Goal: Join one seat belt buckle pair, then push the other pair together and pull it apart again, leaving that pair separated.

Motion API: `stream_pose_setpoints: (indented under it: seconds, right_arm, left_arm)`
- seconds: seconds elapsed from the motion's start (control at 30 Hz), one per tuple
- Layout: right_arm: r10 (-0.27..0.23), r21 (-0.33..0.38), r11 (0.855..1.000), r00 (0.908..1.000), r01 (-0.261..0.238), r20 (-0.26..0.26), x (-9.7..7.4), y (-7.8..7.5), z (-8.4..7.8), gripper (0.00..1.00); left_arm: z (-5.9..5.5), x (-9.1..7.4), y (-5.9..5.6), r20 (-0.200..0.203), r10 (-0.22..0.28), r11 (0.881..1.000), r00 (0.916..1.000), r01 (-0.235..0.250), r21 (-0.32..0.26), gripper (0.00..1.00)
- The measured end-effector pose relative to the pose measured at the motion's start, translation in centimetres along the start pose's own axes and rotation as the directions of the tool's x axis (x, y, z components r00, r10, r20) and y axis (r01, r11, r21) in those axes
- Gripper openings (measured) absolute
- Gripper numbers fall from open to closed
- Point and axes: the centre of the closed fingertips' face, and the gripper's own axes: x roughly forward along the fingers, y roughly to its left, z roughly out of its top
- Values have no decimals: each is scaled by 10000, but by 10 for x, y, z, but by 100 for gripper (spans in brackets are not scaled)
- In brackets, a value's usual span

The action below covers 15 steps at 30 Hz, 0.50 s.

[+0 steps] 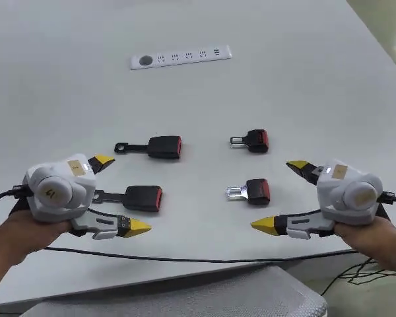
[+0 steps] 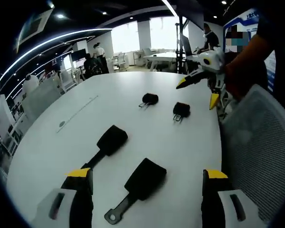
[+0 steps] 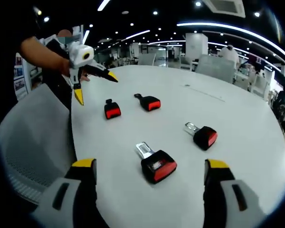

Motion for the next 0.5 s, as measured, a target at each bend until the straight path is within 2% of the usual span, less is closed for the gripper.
stream_pose_setpoints:
  seconds: [0.23, 0.43, 0.5]
  right_arm:
    - [432, -177, 9989, 9987, -437, -257, 9, -4, -1, 92]
    - [877, -295, 9956, 9948, -894, -524, 17, -6, -4, 89]
    - [1171, -369, 9921, 9907, -1199, -693, 21, -4, -7, 87]
  left_arm:
    - [-4, 9, 2, -241, -300, 9994, 9993, 304, 181, 94]
    - [-13, 16, 3, -467, -620, 9971, 9970, 639, 412, 84]
    - [-17, 18, 4, -573, -649, 9966, 9962, 677, 476, 81]
